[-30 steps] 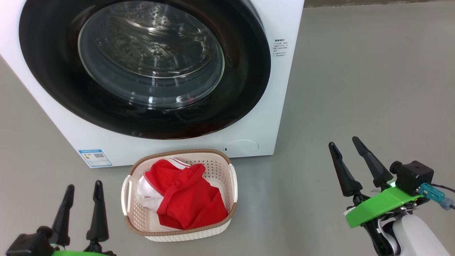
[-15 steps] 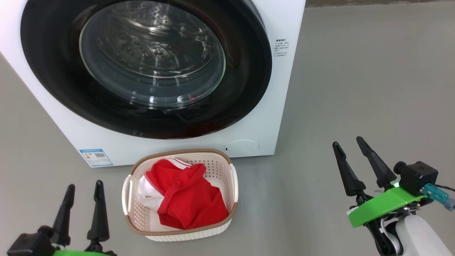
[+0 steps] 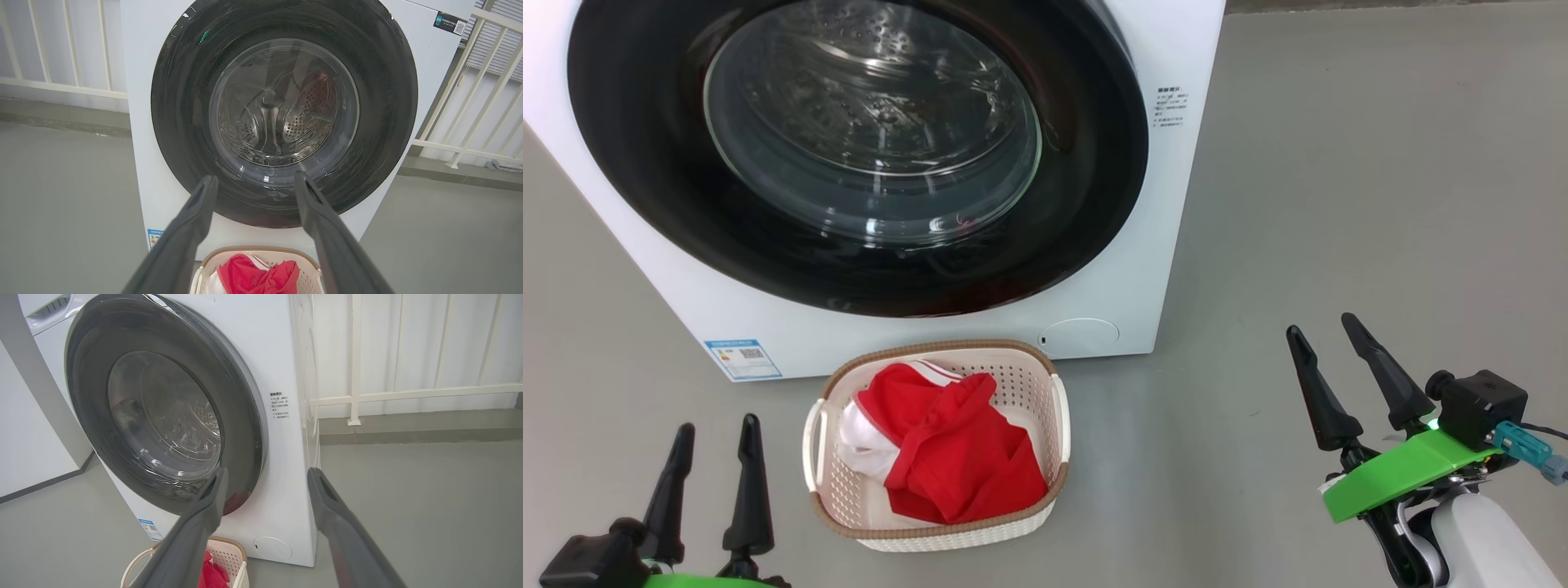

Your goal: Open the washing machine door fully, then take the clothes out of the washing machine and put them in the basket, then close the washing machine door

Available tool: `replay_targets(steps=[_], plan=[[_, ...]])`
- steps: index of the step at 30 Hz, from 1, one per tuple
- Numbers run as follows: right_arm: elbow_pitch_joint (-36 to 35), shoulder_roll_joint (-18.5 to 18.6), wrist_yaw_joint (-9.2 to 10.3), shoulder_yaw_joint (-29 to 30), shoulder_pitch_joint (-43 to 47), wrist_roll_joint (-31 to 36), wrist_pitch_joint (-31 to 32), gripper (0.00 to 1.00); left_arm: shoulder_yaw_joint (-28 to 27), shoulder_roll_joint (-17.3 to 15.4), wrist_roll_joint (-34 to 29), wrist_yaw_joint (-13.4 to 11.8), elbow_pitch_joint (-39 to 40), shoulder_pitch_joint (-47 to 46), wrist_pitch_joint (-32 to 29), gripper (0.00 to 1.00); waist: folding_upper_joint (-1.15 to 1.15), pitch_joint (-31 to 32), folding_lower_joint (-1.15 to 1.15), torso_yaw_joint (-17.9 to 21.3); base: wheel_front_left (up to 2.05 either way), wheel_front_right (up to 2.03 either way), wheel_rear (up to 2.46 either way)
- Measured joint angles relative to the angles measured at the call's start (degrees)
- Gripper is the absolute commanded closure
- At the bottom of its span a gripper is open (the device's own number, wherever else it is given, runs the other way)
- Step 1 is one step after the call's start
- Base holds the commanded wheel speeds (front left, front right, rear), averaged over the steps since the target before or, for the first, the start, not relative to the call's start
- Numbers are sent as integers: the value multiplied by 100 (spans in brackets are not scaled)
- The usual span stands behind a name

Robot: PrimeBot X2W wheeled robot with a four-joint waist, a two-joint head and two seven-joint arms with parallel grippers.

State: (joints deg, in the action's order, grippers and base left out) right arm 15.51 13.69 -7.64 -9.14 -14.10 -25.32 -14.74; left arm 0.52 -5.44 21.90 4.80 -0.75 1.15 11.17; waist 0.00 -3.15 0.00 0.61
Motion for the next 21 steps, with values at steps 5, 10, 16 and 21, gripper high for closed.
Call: replay_targets(steps=[5, 10, 16, 21], plan=[[1, -4, 0, 7, 0, 0, 1, 0, 24, -9, 44, -1, 1, 0, 0, 0, 0, -10, 0, 0, 0, 0, 0], [168, -81, 0, 0, 77, 0, 2, 100, 86, 64, 98, -1, -177, 23, -2, 100, 0, -14, 0, -2, 0, 0, 0], [394, -199, 0, -12, 369, -112, 60, 100, 130, 187, 250, 0, -421, 142, -58, 100, 0, -4, 1, -4, 0, 0, 0], [383, -224, 0, 45, 369, -397, 138, 100, 118, 188, 528, 0, -450, 143, -110, 100, 0, 19, 3, -6, 0, 0, 0]])
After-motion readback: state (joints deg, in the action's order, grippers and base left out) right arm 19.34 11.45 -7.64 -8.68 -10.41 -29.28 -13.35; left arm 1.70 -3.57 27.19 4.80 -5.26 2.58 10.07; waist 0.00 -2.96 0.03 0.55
